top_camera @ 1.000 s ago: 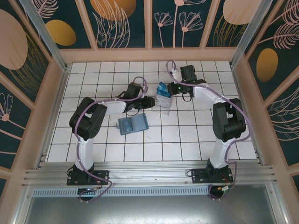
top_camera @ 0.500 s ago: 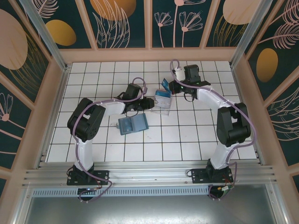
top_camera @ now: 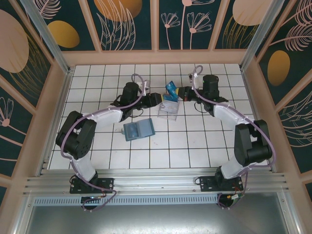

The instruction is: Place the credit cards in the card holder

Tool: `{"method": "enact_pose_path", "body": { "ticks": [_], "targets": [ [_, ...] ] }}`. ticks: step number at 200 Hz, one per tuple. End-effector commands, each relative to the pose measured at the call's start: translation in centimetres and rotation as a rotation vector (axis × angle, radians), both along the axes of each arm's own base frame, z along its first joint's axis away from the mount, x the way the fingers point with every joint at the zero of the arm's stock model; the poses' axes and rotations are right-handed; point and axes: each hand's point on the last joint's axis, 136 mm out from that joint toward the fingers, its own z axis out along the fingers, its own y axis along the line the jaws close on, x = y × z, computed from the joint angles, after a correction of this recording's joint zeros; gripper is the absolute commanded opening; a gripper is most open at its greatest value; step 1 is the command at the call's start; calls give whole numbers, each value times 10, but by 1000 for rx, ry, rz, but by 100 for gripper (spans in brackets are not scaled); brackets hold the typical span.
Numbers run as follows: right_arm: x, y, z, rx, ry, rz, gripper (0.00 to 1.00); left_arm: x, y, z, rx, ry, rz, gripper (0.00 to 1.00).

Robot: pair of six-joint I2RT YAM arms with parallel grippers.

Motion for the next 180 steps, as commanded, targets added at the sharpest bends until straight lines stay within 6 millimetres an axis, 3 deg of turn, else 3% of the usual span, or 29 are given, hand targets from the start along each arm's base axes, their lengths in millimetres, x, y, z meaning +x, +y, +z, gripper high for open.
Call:
{"method": "enact_pose_path", "body": {
  "ticks": [1,43,141,161,180],
  "targets": [
    [-13,10,44,193,-58,67,4,-1,-3,42,-196,-62,-37,44],
    [-25,18,49,288,-27,123,4,-6,-4,64,-288,-99,-79,44],
    [-40,35,57,337,-11,196,5,-5,-7,74,-337,-106,-103,43],
    [-42,42,53,337,0,207,5,-5,-7,78,-355,-112,-106,37],
    [-41,41,51,336,2,192,5,-5,-6,81,-356,-121,-105,21]
  ]
}}
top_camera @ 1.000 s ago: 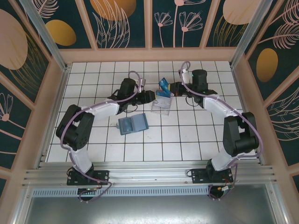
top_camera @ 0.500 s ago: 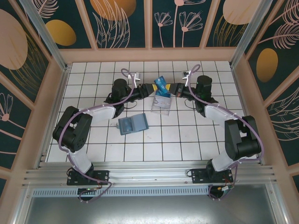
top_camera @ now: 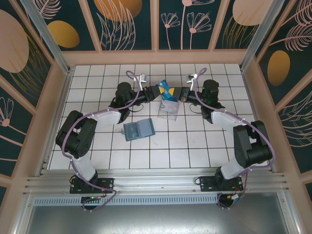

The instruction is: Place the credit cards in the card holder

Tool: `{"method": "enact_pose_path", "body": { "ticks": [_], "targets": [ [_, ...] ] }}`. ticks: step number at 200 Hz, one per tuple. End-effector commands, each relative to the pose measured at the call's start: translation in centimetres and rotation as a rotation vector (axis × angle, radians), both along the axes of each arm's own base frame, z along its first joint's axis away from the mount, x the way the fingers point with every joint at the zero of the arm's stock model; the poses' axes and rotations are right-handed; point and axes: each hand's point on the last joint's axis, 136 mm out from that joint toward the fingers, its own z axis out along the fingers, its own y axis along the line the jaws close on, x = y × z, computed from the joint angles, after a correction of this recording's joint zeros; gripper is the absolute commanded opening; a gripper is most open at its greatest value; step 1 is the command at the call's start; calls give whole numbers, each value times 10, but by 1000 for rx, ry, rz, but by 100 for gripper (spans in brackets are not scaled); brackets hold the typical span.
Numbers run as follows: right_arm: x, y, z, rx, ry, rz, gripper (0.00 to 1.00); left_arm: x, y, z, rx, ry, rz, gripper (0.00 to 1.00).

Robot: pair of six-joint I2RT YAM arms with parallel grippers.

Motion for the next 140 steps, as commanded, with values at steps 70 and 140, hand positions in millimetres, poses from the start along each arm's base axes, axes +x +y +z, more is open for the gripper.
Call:
{"method": "enact_pose_path", "body": {
  "ticks": [70,140],
  "targets": [
    [5,-15,2,-100,-24,25,41,-7,6,-9,93,-43,-76,0],
    [2,7,-16,-167,41,196,42,-29,3,-1,150,-99,-198,2]
  ]
}}
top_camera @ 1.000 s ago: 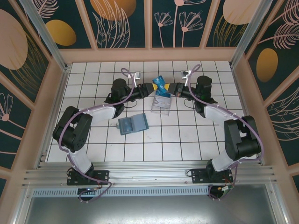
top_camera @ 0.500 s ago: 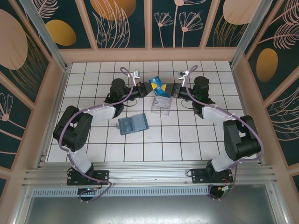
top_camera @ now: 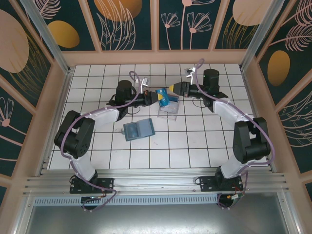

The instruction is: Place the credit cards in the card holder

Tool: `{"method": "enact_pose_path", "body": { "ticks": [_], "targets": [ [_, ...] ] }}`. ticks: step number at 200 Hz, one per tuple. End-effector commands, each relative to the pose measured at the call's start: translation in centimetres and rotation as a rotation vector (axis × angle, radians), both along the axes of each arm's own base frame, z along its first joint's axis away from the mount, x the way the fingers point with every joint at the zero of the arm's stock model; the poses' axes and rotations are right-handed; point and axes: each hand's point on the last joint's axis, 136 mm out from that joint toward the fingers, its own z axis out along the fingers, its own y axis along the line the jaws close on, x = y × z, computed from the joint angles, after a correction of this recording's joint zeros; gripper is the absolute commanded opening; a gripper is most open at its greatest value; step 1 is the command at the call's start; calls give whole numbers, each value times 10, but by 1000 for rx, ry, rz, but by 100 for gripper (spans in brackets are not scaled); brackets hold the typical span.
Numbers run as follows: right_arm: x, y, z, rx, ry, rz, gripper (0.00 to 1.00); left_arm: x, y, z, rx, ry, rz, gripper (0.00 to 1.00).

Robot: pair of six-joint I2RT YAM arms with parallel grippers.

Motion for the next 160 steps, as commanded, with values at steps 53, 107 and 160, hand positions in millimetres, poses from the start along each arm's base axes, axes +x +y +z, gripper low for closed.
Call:
{"method": "enact_pose_path", "body": {
  "ticks": [53,107,160],
  "targets": [
    [-22,15,-17,-29,51,134,42,-13,-1,37,-7,-130,-80,2],
    [-37,30,-12,-11,34,210,26,-11,-2,39,-2,-135,-91,2],
    [-28,23,-18,-45,38,153,7,9,11,24,55,-97,19,34]
  ]
}}
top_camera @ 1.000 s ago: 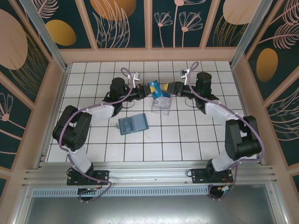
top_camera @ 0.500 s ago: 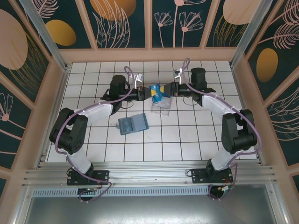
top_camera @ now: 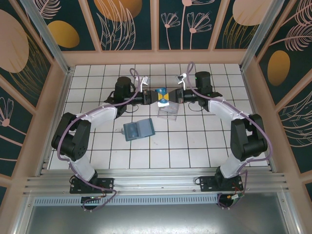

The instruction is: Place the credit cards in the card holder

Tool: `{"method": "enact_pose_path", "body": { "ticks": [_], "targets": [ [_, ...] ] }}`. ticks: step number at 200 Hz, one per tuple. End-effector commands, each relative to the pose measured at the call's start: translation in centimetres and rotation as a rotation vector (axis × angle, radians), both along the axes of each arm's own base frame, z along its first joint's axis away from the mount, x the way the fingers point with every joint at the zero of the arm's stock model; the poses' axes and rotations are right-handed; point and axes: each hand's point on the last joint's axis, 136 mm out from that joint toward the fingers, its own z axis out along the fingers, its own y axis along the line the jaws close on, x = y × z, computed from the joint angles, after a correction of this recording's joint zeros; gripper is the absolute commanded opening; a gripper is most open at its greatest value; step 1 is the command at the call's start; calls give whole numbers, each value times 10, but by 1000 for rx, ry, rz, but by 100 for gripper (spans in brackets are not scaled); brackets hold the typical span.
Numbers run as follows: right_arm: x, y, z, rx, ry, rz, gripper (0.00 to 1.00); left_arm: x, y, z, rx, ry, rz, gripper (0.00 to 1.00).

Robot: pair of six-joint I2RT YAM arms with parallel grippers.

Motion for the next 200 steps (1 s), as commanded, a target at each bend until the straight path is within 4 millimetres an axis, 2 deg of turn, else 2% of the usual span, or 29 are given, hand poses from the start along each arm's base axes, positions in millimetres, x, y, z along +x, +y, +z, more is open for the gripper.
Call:
{"method": "enact_pose_path", "body": {
  "ticks": [1,34,53,55,59,86,91,96,132,155,178,200],
  "targets": [
    [5,-1,3,-11,-23,-14,7,14,8,11,6,-39,64,34],
    [6,-4,-7,-37,-2,-35,7,26,26,-1,25,-11,148,34],
    [6,-5,-19,-60,20,-54,7,34,41,-17,70,20,203,34],
    [6,-4,-20,-61,23,-55,7,32,43,-11,67,5,207,34],
    [5,-4,-22,-63,29,-57,7,32,46,-10,73,0,215,34],
    [-6,12,-47,-113,79,-49,6,31,70,-24,143,-4,297,33],
    [-10,17,-52,-123,86,-43,6,32,73,-22,151,-14,309,33],
    [-13,23,-56,-130,91,-37,6,26,79,-34,177,5,320,33],
    [-42,66,-81,-111,191,-8,6,0,115,-75,320,59,413,31],
    [-65,95,-104,-162,248,3,6,-18,136,-98,404,103,469,30],
    [-73,106,-133,-208,331,-64,5,-32,146,-116,432,143,489,30],
    [-83,115,-146,-175,390,-74,5,-39,158,-133,504,186,521,30]
  ]
}}
